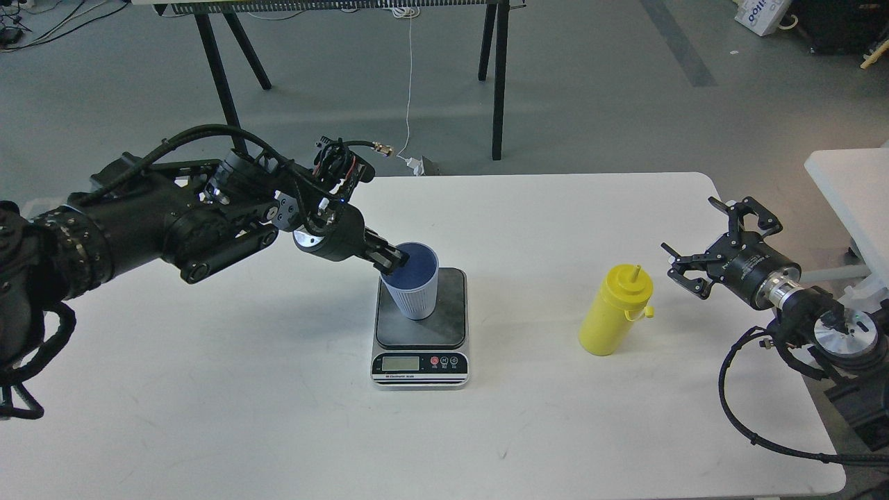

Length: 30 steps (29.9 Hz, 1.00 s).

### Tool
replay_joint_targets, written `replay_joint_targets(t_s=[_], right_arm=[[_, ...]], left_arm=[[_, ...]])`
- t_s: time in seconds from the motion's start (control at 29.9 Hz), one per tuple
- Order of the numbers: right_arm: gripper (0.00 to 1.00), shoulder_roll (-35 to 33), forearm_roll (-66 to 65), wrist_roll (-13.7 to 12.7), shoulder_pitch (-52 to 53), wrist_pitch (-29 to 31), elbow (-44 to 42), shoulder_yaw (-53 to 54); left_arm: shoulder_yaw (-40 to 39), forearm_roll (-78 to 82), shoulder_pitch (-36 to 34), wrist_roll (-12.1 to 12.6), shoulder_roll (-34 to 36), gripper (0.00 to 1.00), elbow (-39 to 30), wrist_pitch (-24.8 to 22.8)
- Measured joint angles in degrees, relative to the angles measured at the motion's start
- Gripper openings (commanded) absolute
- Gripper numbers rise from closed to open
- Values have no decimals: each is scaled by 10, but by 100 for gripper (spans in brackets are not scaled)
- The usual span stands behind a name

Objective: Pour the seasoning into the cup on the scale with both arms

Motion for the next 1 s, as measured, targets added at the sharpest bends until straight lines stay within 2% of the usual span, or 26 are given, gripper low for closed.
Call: replay_joint_targets(t_s=[0.07,0.13,0.2,0.3,0.57,0.84,1.0], right_arm=[[100,0,0,0,-1,0,0,0],[100,0,0,0,-1,0,0,0],[100,0,0,0,-1,0,1,0],[100,0,0,0,-1,0,1,0],[100,-5,-9,-2,10,0,23,-13],[100,-104,-32,-8,46,0,156,-34],[100,-171,115,-17,5,0,235,-5]], left_arm=[[0,-5,0,0,1,49,0,0],[-2,-8,-3,0,3,69,2,0],[-5,-11,-6,0,4,84,7,0],[-8,-16,-11,0,5,94,22,0],[-8,-50,-68,0,22,99,39,0],[-17,-241,-92,0,65,99,98,0],[-17,-334,-82,0,82,99,122,0]])
